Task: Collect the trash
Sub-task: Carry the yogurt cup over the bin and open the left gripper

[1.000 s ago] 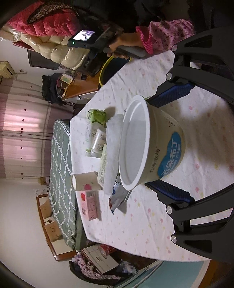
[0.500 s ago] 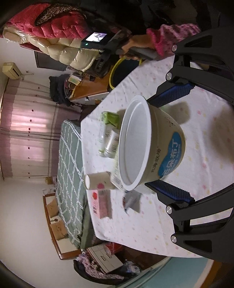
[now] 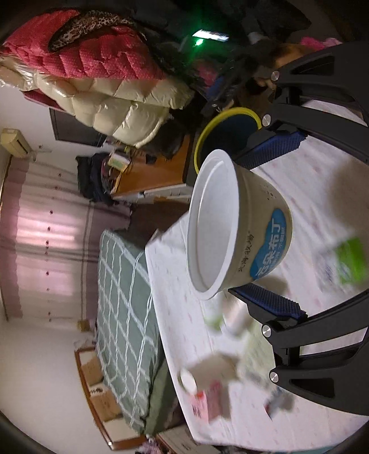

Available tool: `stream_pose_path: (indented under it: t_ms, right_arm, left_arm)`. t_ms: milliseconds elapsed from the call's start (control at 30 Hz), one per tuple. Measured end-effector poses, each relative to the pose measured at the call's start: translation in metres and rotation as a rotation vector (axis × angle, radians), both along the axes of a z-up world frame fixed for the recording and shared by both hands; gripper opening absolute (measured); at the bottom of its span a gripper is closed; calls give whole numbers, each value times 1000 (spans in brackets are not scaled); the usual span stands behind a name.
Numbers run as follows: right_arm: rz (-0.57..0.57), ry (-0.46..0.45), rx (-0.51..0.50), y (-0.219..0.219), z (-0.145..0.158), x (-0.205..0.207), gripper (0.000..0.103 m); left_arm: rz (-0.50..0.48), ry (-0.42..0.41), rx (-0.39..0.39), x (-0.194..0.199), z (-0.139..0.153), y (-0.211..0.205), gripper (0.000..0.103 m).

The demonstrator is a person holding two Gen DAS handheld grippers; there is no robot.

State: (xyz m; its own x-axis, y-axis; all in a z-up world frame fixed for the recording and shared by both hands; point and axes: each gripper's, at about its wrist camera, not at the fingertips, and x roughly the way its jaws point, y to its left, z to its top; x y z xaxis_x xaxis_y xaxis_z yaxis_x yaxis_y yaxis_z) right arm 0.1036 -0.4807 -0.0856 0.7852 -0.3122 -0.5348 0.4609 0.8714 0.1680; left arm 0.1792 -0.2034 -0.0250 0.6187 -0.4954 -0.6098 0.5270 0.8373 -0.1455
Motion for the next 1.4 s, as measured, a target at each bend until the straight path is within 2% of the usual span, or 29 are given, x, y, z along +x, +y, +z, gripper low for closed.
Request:
stream_pose_path:
  t_ms: [200,433,600,800,833,867,900,1033,1133,1233,1400]
  right_arm:
    - [-45,41,5,-27,-14,-18,58]
    - [-98,65,16,-56,-24,-38,58]
    - [-122,74,20,-70,-27,-47,58]
    - [-135,87,23,-79,-30,-53,58]
    - [-137,88,23,-80,-30,-53,58]
    - [-141,91,24,-81,-30,-54,59]
    - [-144,93,25,-81,-30,-54,59]
    - [-147,96,29,-81,-30,-56,60]
    - [-137,92,28,-77,-28,-55,61]
    - [-112,88,32,-68,-28,-49,62]
    - [-36,87,29,-39,-27,-34,62]
  left_arm:
    - [-54,40,10,22,-16,-73,79]
    - [-91,139,21,47,-46,-160,79]
    - [-132,164,68,53,-66,-218,79]
    - [-162,211,106,61,-88,-263,80]
    - [-165,211,113,62,-91,-269,81]
    - [-166,211,127,62,-94,-274,90]
    - [-162,208,143,63,-96,-280,94]
    - [-142,195,125,57,-88,-271,96]
    - [-134,169,83,45,-64,-246,96]
    - [-116,118,17,32,-32,-206,98]
    - [-2,-21,-17,12,9,-125,98]
